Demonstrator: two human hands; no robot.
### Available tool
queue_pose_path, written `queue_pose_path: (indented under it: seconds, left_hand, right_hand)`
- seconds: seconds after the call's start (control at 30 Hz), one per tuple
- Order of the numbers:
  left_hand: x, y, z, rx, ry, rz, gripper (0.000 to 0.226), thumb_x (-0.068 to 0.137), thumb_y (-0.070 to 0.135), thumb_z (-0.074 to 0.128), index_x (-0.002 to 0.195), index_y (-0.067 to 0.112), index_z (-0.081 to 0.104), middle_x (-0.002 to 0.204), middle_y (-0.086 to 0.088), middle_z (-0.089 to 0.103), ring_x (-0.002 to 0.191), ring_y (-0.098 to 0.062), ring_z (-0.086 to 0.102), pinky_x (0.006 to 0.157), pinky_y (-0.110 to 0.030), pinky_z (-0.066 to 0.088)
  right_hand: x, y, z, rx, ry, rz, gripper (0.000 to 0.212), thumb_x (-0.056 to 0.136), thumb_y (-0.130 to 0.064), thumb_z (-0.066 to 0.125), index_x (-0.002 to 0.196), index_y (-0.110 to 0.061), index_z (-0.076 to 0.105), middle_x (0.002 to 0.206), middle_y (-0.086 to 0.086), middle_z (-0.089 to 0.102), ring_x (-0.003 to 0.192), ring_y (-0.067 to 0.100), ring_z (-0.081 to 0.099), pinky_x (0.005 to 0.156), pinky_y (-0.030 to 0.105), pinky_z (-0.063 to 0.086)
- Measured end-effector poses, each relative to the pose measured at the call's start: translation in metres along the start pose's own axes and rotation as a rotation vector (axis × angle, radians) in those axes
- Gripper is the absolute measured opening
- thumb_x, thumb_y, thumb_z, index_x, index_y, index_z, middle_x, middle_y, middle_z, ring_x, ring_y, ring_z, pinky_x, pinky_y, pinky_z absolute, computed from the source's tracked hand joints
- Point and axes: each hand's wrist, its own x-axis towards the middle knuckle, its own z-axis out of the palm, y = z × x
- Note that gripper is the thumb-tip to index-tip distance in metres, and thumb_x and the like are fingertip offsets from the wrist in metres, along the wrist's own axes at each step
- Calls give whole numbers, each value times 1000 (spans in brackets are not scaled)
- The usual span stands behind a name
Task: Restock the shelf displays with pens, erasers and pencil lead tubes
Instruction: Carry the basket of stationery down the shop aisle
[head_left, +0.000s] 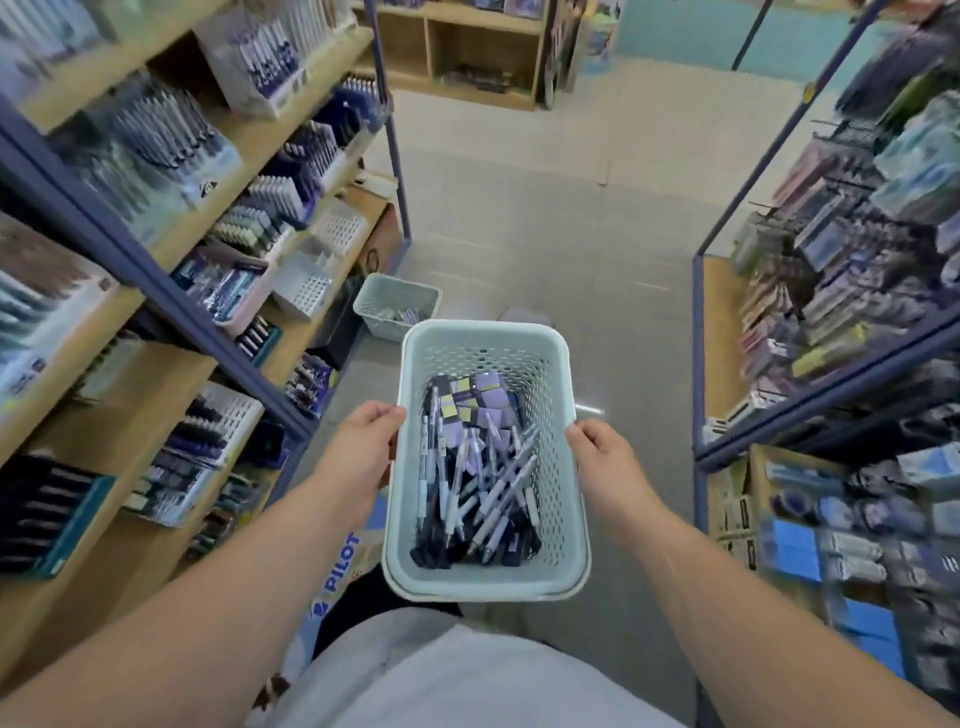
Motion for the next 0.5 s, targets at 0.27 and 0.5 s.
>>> queue_pose_path:
  seconds: [0.27,0.5]
  left_hand:
    - [142,90,54,-61,-26,-37,21,100,30,55,101,9,61,89,-12,59,80,-25,51,73,-44,44]
    - [270,186,85,-84,-95,-47,19,103,26,52,105,10,62,87,-12,62,78,-26,56,69,-41,47]
  right_hand:
    - [169,-65,-15,-18,8,36,30,104,-28,47,94,-3,61,80,4,61,72,16,51,63,31,40]
    - [310,-146,-22,-103,3,51,31,105,-31,46,85,-9,57,77,4,58,69,15,48,64,32,39]
